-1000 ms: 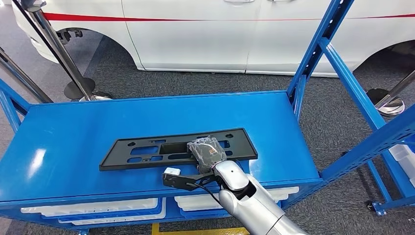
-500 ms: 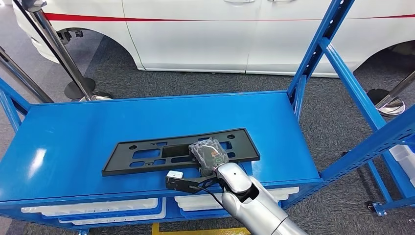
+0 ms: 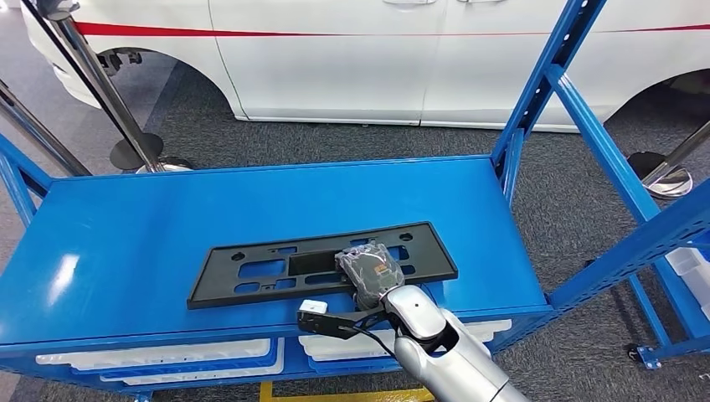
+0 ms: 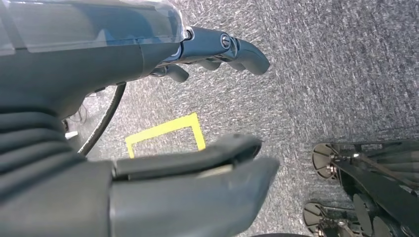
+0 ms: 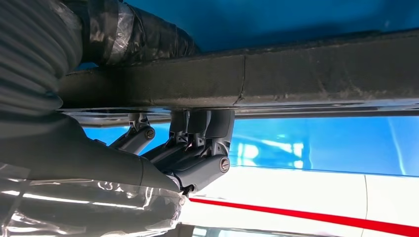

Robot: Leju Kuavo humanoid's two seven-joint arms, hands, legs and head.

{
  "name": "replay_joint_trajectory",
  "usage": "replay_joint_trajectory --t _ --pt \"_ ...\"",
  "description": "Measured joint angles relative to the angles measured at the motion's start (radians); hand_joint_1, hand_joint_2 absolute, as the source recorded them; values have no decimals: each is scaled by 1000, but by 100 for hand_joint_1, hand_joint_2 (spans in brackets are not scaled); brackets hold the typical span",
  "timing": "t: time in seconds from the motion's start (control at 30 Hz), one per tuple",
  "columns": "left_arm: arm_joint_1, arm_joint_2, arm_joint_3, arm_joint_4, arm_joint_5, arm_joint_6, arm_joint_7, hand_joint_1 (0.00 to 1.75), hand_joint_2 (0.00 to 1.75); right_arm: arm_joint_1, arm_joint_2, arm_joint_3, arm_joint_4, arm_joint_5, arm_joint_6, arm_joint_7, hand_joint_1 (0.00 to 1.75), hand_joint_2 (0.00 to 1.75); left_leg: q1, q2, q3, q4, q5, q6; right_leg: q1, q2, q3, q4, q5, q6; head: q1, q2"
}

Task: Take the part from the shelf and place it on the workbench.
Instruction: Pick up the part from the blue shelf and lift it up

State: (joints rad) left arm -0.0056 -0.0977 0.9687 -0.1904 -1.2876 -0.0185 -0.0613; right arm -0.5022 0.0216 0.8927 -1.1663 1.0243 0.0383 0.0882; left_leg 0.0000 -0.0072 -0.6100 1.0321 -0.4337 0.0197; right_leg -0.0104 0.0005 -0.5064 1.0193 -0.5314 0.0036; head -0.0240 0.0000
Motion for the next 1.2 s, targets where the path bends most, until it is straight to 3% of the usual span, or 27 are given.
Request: replay_joint_trajectory --t 0.8,1.2 --pt "0 0 39 0 22 12 -23 0 175 24 -35 0 -51 30 -16 -1 175 175 0 0 0 0 0 0 0 0 0 0 0 0 0 0" --pt "4 -1 63 0 20 28 -27 0 175 87 -53 -36 -307 216 -243 -25 175 175 -3 0 -2 2 -2 0 -3 0 -2 -2 0 0 0 0"
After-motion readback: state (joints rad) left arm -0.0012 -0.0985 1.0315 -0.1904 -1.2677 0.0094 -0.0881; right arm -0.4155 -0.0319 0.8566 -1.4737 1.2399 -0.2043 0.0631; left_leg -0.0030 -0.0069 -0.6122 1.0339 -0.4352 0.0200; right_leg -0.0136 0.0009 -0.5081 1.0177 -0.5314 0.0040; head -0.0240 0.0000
